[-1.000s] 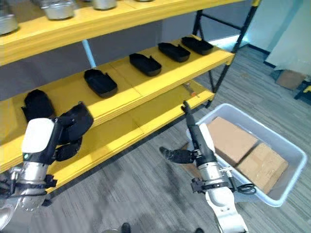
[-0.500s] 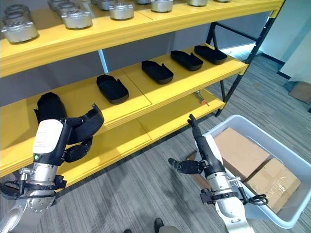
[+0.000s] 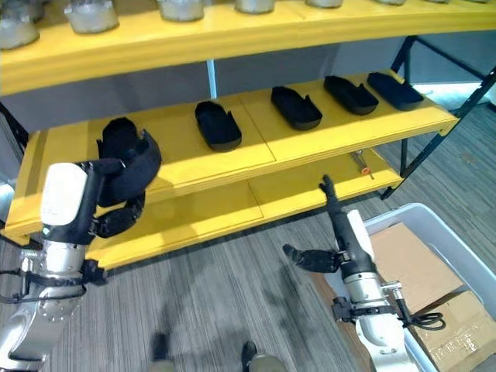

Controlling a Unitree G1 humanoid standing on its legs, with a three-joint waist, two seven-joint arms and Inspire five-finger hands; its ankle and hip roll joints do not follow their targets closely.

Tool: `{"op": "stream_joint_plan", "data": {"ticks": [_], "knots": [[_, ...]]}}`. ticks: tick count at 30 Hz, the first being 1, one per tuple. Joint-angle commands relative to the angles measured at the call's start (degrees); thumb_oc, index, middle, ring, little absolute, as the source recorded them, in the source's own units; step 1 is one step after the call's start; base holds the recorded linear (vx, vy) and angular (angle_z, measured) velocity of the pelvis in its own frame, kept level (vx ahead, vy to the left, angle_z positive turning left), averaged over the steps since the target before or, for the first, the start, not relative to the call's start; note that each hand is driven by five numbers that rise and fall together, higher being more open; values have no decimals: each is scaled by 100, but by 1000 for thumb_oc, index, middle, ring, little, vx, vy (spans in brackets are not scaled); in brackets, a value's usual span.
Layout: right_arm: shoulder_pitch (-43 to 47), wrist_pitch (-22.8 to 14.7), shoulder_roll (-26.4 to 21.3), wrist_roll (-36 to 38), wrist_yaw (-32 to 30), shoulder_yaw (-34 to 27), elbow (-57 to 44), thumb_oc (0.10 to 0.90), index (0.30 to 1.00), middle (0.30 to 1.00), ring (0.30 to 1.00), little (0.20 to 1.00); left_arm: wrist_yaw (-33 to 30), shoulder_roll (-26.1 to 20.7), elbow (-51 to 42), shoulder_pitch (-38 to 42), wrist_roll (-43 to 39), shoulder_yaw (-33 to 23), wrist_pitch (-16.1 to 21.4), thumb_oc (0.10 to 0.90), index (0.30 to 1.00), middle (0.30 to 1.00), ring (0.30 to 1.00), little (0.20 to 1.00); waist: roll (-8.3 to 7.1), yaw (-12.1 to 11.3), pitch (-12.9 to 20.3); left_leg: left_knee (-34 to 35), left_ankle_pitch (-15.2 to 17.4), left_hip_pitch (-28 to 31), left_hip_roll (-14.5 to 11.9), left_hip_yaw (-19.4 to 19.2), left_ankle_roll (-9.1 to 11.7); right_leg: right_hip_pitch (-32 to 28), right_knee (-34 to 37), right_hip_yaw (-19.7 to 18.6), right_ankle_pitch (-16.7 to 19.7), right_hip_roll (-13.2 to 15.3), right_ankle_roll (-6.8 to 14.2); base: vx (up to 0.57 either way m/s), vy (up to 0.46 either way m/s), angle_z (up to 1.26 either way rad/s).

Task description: Move parts from the plastic box to the shelf.

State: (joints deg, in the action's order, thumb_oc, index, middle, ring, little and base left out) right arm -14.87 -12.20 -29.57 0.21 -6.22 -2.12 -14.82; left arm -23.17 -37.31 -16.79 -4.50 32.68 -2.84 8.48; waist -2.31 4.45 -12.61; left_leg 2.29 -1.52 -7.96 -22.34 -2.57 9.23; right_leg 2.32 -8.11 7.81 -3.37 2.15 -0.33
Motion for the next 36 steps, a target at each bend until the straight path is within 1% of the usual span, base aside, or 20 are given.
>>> {"op": "stream_joint_plan", "data": {"ticks": [1, 4, 5, 6, 10, 11, 13, 15, 20, 23, 24, 25, 26, 28, 29, 31, 33, 34, 35, 36], "knots": [[196, -668, -171, 10, -274, -61, -715, 900, 1000, 1000, 1000, 1000, -790, -348, -760, 186, 283, -675, 108, 400, 300, 300, 300, 300, 269, 19, 656, 271, -1080, 431, 463, -271, 48, -669, 663, -226, 34, 218, 586, 175, 201, -20], [216, -626, -80, -23, -279, -33, -714, 900, 1000, 1000, 1000, 1000, -746, -407, -736, 115, 356, -661, 112, 400, 300, 300, 300, 300, 289, -36, 709, 264, -936, 572, 656, -246, -29, -840, 748, -184, 75, 404, 662, 168, 193, -7], [219, -626, -74, -22, -279, -23, -712, 900, 1000, 1000, 1000, 1000, -747, -414, -742, 100, 356, -672, 112, 400, 300, 300, 300, 300, 262, -41, 696, 264, -924, 603, 681, -269, -43, -866, 758, -198, 74, 432, 677, 194, 228, -7], [294, -592, -15, -51, -259, 33, -710, 900, 1000, 1000, 1000, 1000, -768, -440, -737, 9, 362, -773, 96, 400, 300, 300, 300, 300, 209, -126, 694, 182, -826, 624, 793, -337, -116, -963, 746, -229, 82, 597, 751, 154, 191, -1], [481, -492, 65, -207, -274, 146, -675, 900, 1000, 1000, 1000, 1000, -826, -518, -762, -28, 313, -939, 57, 400, 300, 300, 300, 300, 18, -249, 717, -126, -485, 583, 1120, -496, -344, -933, 640, -274, 140, 949, 928, 145, 240, -6], [546, -471, 126, -228, -273, 189, -634, 900, 1000, 1000, 1000, 1000, -873, -558, -730, 24, 309, -963, 13, 400, 300, 300, 300, 300, -19, -276, 740, -212, -338, 557, 1315, -527, -474, -858, 497, -319, 199, 1120, 1038, 120, 271, -2], [570, -442, 149, -253, -262, 214, -617, 900, 1000, 1000, 1000, 1000, -875, -572, -726, 45, 317, -966, -2, 400, 300, 300, 300, 300, -36, -284, 748, -236, -290, 540, 1394, -539, -527, -820, 425, -336, 238, 1190, 1078, 87, 211, -2], [604, -381, 215, -328, -214, 278, -599, 900, 1000, 1000, 1000, 1000, -879, -639, -673, 82, 384, -971, -85, 400, 300, 300, 300, 300, -72, -294, 795, -265, -130, 537, 1670, -550, -692, -739, 281, -344, 410, 1419, 1194, 112, 241, 3], [664, -299, 302, -473, -143, 393, -549, 900, 1000, 1000, 1000, 1000, -840, -690, -705, 17, 547, -1075, -174, 400, 300, 300, 300, 300, -75, -326, 823, -237, 119, 623, 2063, -559, -957, -581, -71, -429, 757, 1709, 1273, 89, 203, -4], [634, -302, 347, -500, -112, 428, -542, 900, 1000, 1000, 1000, 1000, -787, -690, -710, 37, 521, -1052, -163, 400, 300, 300, 300, 300, -78, -321, 771, -347, 263, 656, 2233, -459, -1103, -419, -609, -490, 1050, 1785, 1198, 77, 169, -4], [626, -304, 346, -516, -94, 433, -553, 900, 1000, 1000, 1000, 1000, -754, -703, -703, 55, 510, -1034, -161, 400, 300, 300, 300, 300, -66, -307, 739, -388, 312, 692, 2293, -419, -1170, -291, -913, -515, 1267, 1795, 1133, 68, 170, 10], [622, -296, 334, -525, -88, 441, -548, 900, 1000, 1000, 1000, 1000, -716, -731, -688, 92, 508, -995, -171, 400, 300, 300, 300, 300, -39, -280, 685, -422, 344, 724, 2334, -371, -1233, -161, -1241, -591, 1476, 1748, 1065, 50, 180, 17], [629, -298, 337, -515, -75, 460, -542, 900, 1000, 1000, 1000, 1000, -682, -755, -670, 138, 505, -950, -176, 400, 300, 300, 300, 300, 11, -249, 610, -441, 352, 760, 2334, -311, -1290, -25, -1561, -654, 1513, 1637, 993, 33, 164, 28], [610, -308, 334, -492, -39, 466, -531, 900, 1000, 1000, 1000, 1000, -634, -786, -631, 164, 537, -910, -193, 400, 300, 300, 300, 300, 106, -214, 492, -437, 408, 878, 2317, -233, -1344, 312, -2002, -630, 1345, 1423, 903, 30, 105, 27], [611, -308, 330, -490, -37, 463, -531, 900, 1000, 1000, 1000, 1000, -633, -782, -630, 169, 539, -908, -194, 400, 300, 300, 300, 300, 110, -216, 491, -433, 416, 880, 2309, -231, -1337, 335, -2049, -633, 1317, 1417, 893, 38, 59, 7], [609, -333, 310, -486, -36, 464, -488, 900, 1000, 1000, 1000, 1000, -573, -801, -560, 205, 567, -844, -197, 400, 300, 300, 300, 300, 203, -64, 378, -271, 404, 1102, 2287, -103, -1337, 885, -2119, -704, 851, 889, 765, 84, 56, 17], [601, -350, 280, -417, 6, 460, -486, 900, 1000, 1000, 1000, 1000, -549, -745, -550, 176, 580, -835, -188, 400, 300, 300, 300, 300, 186, -19, 353, -119, 401, 1282, 2308, -94, -1306, 1053, -1648, -507, 711, 629, 718, 152, -22, 7], [597, -370, 250, -376, 37, 449, -464, 900, 1000, 1000, 1000, 1000, -543, -653, -510, 115, 631, -845, -209, 400, 300, 300, 300, 300, 80, -18, 360, -14, 470, 1437, 2391, -139, -1238, 1163, -781, -193, 712, 545, 763, 186, -96, 10], [604, -408, 222, -369, 24, 450, -439, 900, 1000, 1000, 1000, 1000, -559, -624, -495, 90, 671, -832, -221, 400, 300, 300, 300, 300, 105, 61, 373, 5, 490, 1493, 2341, -73, -1184, 1029, -272, -154, 851, 411, 780, 194, -120, 11], [571, -418, 192, -345, 51, 444, -505, 900, 1000, 1000, 1000, 1000, -518, -609, -521, 70, 673, -814, -162, 400, 300, 300, 300, 300, 78, 91, 389, -63, 527, 1486, 2319, -16, -1132, 821, -127, -364, 814, 366, 792, 117, -105, 4]]}}
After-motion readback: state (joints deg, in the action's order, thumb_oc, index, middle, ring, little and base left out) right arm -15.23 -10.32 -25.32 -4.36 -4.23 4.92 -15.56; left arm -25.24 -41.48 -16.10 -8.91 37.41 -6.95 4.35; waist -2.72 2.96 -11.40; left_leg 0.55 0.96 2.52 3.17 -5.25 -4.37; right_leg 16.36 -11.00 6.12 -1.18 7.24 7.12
